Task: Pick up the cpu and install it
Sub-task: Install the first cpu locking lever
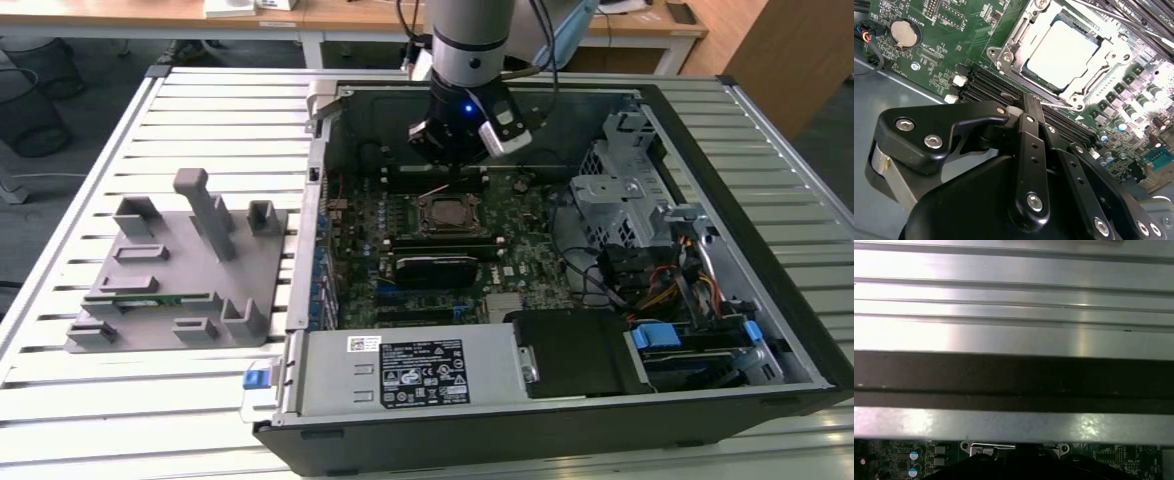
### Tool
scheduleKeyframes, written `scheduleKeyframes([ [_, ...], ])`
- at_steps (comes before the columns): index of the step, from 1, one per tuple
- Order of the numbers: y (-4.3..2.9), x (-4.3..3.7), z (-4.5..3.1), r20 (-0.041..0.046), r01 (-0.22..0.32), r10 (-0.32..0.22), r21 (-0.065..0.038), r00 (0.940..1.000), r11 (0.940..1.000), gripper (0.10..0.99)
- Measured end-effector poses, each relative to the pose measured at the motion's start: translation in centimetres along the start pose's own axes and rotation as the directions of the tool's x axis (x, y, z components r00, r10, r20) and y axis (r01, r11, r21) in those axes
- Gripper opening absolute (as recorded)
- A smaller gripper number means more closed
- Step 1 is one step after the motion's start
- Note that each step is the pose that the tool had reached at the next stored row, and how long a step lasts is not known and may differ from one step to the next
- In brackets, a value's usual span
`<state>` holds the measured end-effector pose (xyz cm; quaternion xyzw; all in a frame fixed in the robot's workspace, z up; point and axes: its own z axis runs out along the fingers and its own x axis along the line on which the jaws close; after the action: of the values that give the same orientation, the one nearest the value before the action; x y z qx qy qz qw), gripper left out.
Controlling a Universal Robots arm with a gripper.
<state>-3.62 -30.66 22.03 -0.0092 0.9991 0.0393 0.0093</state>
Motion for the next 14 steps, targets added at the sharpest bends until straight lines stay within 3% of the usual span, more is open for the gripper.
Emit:
scheduleKeyframes([
  [14, -0.11, -0.56, 1.27, 0.0000, 0.000, 0.000, 0.001, 1.0000, 1.0000, 0.106],
])
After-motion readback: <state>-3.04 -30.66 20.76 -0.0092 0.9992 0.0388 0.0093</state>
